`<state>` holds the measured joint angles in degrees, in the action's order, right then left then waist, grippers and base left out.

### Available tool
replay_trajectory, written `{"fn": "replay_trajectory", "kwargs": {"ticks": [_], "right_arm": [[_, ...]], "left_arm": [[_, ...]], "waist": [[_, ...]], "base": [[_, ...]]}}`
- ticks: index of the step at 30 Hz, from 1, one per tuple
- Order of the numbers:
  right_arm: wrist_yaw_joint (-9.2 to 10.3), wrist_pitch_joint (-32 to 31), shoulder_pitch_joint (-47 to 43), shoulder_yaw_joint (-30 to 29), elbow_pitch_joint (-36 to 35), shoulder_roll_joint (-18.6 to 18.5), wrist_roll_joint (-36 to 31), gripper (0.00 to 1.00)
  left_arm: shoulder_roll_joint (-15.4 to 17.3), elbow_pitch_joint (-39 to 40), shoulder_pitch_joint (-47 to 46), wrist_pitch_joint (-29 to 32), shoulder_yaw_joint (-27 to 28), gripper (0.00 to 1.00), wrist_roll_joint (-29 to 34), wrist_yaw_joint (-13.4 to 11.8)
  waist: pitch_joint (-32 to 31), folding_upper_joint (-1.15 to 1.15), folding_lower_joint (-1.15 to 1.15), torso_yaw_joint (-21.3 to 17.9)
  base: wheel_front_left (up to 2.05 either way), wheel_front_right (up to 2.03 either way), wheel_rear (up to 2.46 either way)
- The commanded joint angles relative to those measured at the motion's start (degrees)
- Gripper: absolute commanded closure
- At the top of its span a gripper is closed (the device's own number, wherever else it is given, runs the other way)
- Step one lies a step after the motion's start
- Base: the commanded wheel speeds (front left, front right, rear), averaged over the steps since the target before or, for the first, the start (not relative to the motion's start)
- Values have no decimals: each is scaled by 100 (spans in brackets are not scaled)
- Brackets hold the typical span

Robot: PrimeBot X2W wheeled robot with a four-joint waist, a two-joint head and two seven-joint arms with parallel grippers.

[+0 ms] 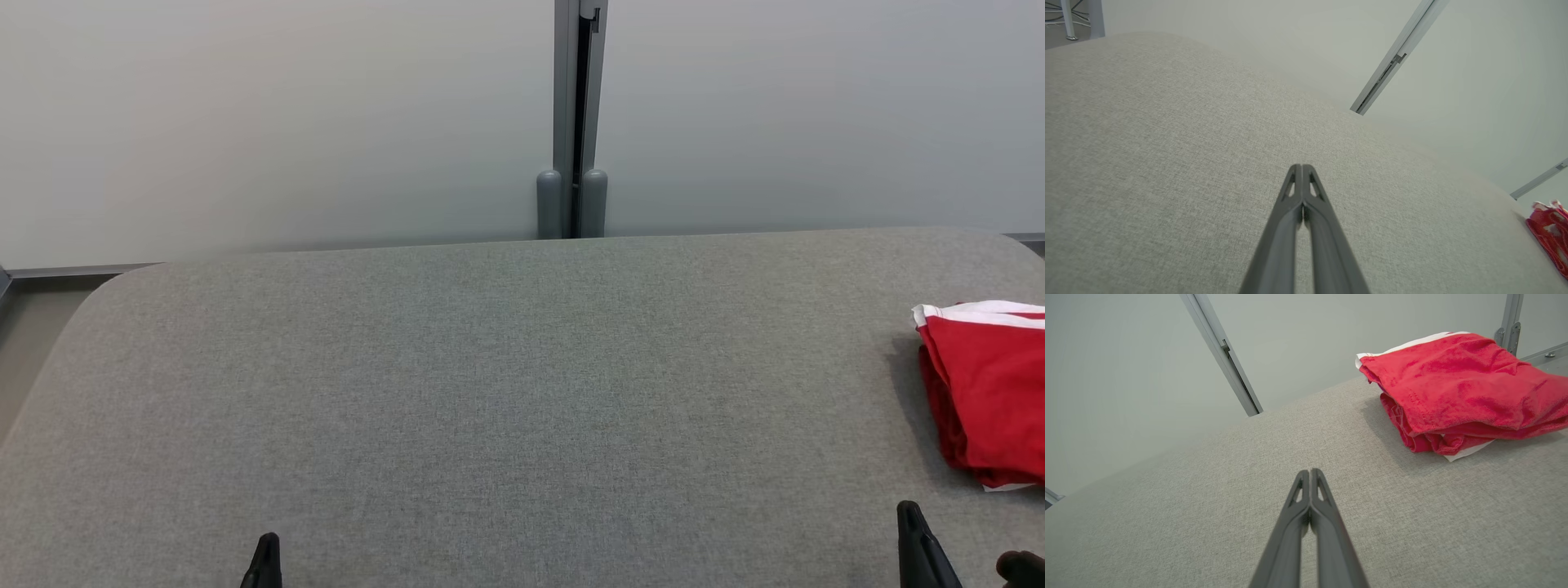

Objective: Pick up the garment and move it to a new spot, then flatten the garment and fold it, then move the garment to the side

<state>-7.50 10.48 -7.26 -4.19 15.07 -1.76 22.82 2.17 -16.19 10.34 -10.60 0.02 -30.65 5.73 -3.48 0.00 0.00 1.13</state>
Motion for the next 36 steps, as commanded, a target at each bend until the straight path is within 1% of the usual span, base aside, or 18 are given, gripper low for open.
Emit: {"fn": "replay_trajectory", "kwargs": {"ticks": [1,18,19,29,36], "right_arm": [[0,-57,159,-29,-108,-55,221,100],[0,-440,445,-75,-121,-75,1798,100],[0,-480,475,-80,-121,-76,1967,100],[0,-675,625,-107,-122,-86,2753,100],[0,-782,703,-121,-121,-91,3186,100]], "left_arm": [[30,103,-198,31,47,100,-192,26],[44,138,-553,422,191,100,-1594,65],[45,142,-595,465,206,100,-1744,70],[52,158,-770,662,278,100,-2442,88],[56,168,-872,770,319,100,-2828,96]], "waist": [[3,0,0,-1],[60,0,0,-19],[67,0,0,-21],[100,0,0,-31],[120,0,0,-37]], "base": [[0,0,0],[0,0,0],[0,0,0],[0,0,0],[0,0,0]]}}
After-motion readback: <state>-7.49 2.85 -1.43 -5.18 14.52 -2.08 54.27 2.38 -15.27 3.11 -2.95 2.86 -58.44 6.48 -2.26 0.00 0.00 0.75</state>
